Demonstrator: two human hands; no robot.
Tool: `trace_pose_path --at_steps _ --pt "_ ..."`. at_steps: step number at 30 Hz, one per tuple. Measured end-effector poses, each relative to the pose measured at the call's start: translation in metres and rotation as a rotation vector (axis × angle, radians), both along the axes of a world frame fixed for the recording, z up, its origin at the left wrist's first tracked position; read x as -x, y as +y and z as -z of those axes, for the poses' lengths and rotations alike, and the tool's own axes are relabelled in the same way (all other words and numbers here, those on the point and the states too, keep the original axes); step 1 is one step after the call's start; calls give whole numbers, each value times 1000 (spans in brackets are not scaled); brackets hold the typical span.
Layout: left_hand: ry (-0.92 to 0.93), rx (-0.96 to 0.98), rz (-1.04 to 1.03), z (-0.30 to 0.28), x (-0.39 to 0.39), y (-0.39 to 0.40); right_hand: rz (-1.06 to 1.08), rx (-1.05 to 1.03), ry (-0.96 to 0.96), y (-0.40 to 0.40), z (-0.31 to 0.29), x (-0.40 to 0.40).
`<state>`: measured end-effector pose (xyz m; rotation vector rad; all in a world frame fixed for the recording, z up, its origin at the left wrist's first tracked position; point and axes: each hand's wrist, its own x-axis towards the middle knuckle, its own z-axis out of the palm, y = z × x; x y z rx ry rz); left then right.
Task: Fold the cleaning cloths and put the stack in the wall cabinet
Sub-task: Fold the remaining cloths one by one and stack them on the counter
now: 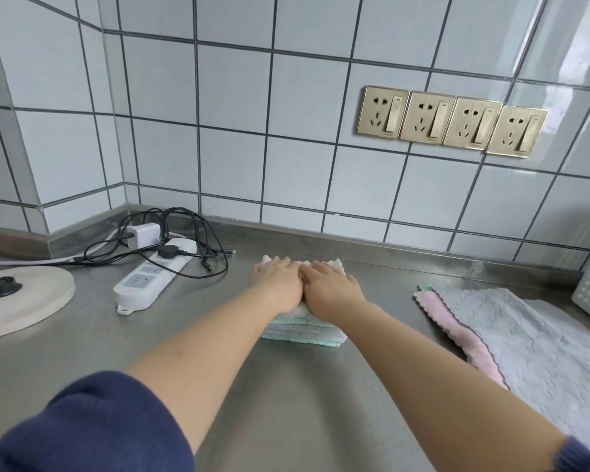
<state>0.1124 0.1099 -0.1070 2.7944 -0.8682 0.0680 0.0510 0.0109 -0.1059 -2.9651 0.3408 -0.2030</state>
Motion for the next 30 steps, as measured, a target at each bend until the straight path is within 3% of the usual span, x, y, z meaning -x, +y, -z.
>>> trace_pose_path --at_steps 5,12,16,19,21,25,30 --pt "117 -4 -48 4 -6 3 105 -113 70 -4 2 0" --pt "184 98 -116 5 -12 6 170 -274 23 -7 11 -6" --pt "113 89 -110 -3 -7 9 94 -239 -84 -10 -2 11" --pt "-43 188 -12 -20 7 9 57 -183 -185 -22 -15 34" --pt "-47 279 74 -29 20 4 53 -137 -217 -33 -20 53" --pt "75 528 181 -37 42 -8 51 -61 -219 -55 -26 93" --pt "173 536 329 -38 102 -53 149 -22 -178 -105 -28 170"
